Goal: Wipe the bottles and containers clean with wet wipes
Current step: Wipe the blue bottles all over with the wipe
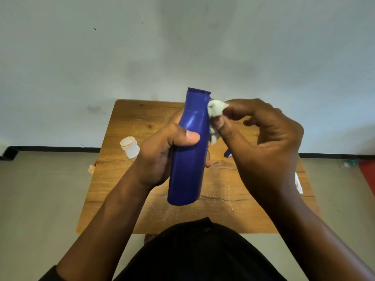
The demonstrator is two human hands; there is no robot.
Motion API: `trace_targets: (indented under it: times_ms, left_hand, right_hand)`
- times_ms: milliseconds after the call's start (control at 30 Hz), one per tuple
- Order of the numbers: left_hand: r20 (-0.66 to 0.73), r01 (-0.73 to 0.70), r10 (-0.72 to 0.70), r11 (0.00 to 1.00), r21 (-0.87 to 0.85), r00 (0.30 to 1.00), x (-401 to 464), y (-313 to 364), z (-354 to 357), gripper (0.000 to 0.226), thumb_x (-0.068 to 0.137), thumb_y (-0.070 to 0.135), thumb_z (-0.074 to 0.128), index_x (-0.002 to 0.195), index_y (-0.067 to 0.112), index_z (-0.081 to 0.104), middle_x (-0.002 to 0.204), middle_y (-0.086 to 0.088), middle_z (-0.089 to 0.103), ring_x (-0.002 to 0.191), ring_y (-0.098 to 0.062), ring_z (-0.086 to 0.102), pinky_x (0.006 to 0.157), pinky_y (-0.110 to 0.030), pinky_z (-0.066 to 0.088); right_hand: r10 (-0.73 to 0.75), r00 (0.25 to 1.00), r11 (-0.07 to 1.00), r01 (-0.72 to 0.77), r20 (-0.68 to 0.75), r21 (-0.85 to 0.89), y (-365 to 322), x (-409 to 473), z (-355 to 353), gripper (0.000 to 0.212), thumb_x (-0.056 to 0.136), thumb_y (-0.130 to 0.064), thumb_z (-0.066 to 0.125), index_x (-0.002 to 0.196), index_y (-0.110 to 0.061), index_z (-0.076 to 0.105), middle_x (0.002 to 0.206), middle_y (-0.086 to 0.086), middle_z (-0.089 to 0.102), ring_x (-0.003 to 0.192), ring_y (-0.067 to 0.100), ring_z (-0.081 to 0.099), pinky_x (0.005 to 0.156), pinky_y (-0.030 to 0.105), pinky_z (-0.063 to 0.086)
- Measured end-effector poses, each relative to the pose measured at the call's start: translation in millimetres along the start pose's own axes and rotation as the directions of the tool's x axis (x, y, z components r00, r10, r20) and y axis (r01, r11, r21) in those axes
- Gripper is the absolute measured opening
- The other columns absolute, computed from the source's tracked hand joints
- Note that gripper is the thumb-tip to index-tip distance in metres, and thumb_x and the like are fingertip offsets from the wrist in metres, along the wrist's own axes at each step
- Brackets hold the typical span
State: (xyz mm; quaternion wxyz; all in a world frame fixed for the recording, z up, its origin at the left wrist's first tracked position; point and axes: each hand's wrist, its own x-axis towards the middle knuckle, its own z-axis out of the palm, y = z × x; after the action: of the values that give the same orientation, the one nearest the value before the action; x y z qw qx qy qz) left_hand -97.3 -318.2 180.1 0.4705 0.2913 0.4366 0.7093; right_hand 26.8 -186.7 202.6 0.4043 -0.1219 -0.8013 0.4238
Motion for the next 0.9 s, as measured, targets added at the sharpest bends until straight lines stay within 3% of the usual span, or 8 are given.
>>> trace_targets:
  times_ms: [100, 167, 300, 400, 567, 700, 800, 900]
  left_hand:
    - [-0.097, -0.057, 0.060, 0.998, 0.031, 0.993, 0, 2, 5, 0.042, 0.080, 0.032, 0.059, 0.117, 0.011, 0.061, 0.097, -0.007, 0.066, 0.080, -0.022, 0.062, 0.071, -0.032, 0.054]
    - [-0.217, -0.073, 0.099, 0.990, 0.123, 0.971, 3, 0, 11, 0.032, 0.089, 0.037, 0.060, 0.111, 0.013, 0.062, 0.097, -0.006, 0.065, 0.083, -0.020, 0.062, 0.072, -0.030, 0.055]
    - [-0.269, -0.065, 0.134, 0.966, 0.250, 0.954, 13, -4, 13, 0.027, 0.101, 0.038, 0.046, 0.103, 0.031, 0.071, 0.093, 0.005, 0.072, 0.083, -0.009, 0.067, 0.072, -0.024, 0.057]
    - [-0.220, -0.057, 0.115, 0.966, 0.254, 0.969, 17, -8, 7, 0.031, 0.106, 0.032, 0.044, 0.120, 0.022, 0.069, 0.108, -0.003, 0.074, 0.098, -0.015, 0.070, 0.084, -0.032, 0.058]
    - [-0.199, -0.064, 0.110, 0.972, 0.225, 0.974, 18, -8, -2, 0.034, 0.106, 0.023, 0.043, 0.127, 0.013, 0.067, 0.106, 0.003, 0.074, 0.094, -0.010, 0.070, 0.075, -0.025, 0.057]
    - [-0.291, -0.008, 0.101, 0.952, 0.305, 0.951, 21, -11, -8, 0.038, 0.104, 0.036, 0.045, 0.128, 0.016, 0.067, 0.102, 0.000, 0.073, 0.089, -0.016, 0.069, 0.073, -0.033, 0.055]
    - [-0.337, 0.011, 0.116, 0.935, 0.353, 0.934, 24, -14, -10, 0.035, 0.103, 0.039, 0.048, 0.124, 0.020, 0.067, 0.103, 0.005, 0.075, 0.092, -0.016, 0.073, 0.072, -0.038, 0.056]
    - [-0.339, 0.027, 0.106, 0.931, 0.365, 0.935, 26, -15, -12, 0.035, 0.101, 0.039, 0.051, 0.127, 0.020, 0.067, 0.105, 0.004, 0.075, 0.093, -0.019, 0.073, 0.068, -0.038, 0.055]
  right_hand:
    - [-0.059, 0.996, 0.998, 0.059, 0.060, -0.003, 1, -9, 3, 0.020, 0.092, -0.015, 0.079, 0.105, -0.028, 0.071, 0.103, -0.017, 0.074, 0.102, 0.009, 0.070, 0.092, 0.040, 0.056]
    - [-0.058, 0.996, 0.998, 0.059, 0.072, -0.005, 3, -9, 5, 0.015, 0.092, -0.021, 0.078, 0.104, -0.027, 0.072, 0.100, -0.015, 0.075, 0.097, 0.013, 0.072, 0.087, 0.047, 0.056]
    - [0.063, 0.998, 0.998, -0.063, 0.008, 0.005, 7, 8, 5, 0.011, 0.094, -0.025, 0.078, 0.105, -0.028, 0.076, 0.098, -0.015, 0.077, 0.093, 0.015, 0.070, 0.081, 0.038, 0.055]
    - [0.107, 0.994, 0.994, -0.107, 0.005, -0.009, 13, 16, 4, 0.014, 0.096, -0.027, 0.075, 0.109, -0.032, 0.075, 0.104, -0.019, 0.075, 0.098, 0.015, 0.069, 0.080, 0.039, 0.057]
    - [-0.021, 0.997, 0.986, 0.033, 0.078, -0.165, 26, 0, 5, 0.021, 0.096, -0.019, 0.076, 0.117, -0.021, 0.079, 0.110, -0.005, 0.076, 0.102, 0.017, 0.068, 0.085, 0.039, 0.054]
    - [-0.097, 0.971, 0.954, 0.153, 0.217, -0.259, 34, -26, 0, 0.023, 0.092, -0.017, 0.075, 0.114, -0.024, 0.080, 0.105, -0.003, 0.070, 0.100, 0.015, 0.059, 0.081, 0.032, 0.047]
    - [-0.163, 0.929, 0.897, 0.280, 0.332, -0.342, 38, -41, -3, 0.022, 0.091, -0.014, 0.074, 0.109, -0.024, 0.081, 0.101, -0.001, 0.068, 0.096, 0.019, 0.060, 0.078, 0.036, 0.044]
    - [-0.157, 0.933, 0.902, 0.269, 0.325, -0.337, 46, -44, -7, 0.021, 0.091, -0.014, 0.074, 0.108, -0.024, 0.081, 0.098, -0.001, 0.068, 0.095, 0.018, 0.060, 0.080, 0.033, 0.043]
